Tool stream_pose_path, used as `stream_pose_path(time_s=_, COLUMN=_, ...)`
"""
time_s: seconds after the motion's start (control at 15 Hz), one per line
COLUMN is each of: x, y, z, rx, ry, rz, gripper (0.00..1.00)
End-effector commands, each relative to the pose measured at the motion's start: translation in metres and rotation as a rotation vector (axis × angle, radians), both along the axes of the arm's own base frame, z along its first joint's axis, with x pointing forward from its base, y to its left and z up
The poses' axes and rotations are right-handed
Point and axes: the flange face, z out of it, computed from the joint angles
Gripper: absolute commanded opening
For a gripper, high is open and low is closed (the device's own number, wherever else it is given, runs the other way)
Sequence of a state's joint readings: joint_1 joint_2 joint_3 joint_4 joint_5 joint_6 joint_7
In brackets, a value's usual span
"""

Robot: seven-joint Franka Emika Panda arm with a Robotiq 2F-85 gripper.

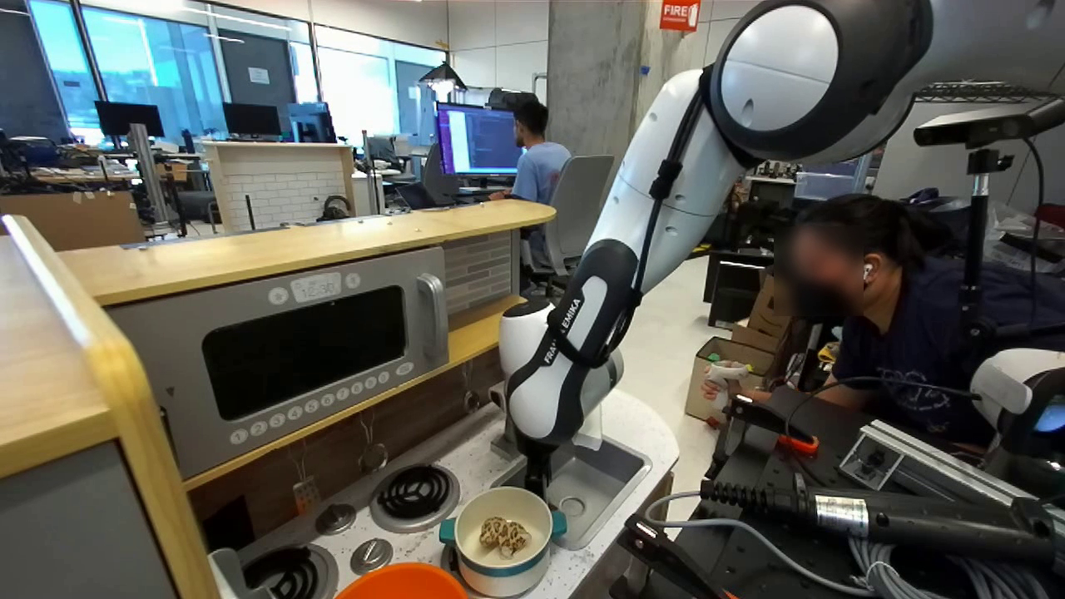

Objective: Pick up the plush toy in the sink and put it in the orange bowl

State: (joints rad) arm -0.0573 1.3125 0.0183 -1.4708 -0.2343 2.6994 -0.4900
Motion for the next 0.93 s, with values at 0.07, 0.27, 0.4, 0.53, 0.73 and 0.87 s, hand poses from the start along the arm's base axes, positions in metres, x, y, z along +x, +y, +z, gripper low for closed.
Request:
stream_pose_path(time_s=0.07, x=-0.001, y=0.0, z=-0.018, rx=0.01, ry=0.018, rz=0.034, gripper=1.0)
stream_pose_path(time_s=0.27, x=-0.007, y=-0.004, z=-0.029, rx=0.004, ry=0.033, rz=0.04, gripper=1.0)
stream_pose_path(time_s=0.4, x=-0.006, y=-0.005, z=-0.035, rx=-0.006, ry=0.032, rz=0.046, gripper=1.0)
stream_pose_path(time_s=0.53, x=-0.005, y=-0.004, z=-0.034, rx=-0.009, ry=0.032, rz=0.047, gripper=0.74)
stream_pose_path(time_s=0.73, x=-0.001, y=-0.005, z=-0.027, rx=-0.009, ry=0.031, rz=0.068, gripper=0.53)
stream_pose_path(time_s=0.87, x=-0.001, y=-0.004, z=-0.02, rx=-0.002, ry=0.031, rz=0.078, gripper=0.38)
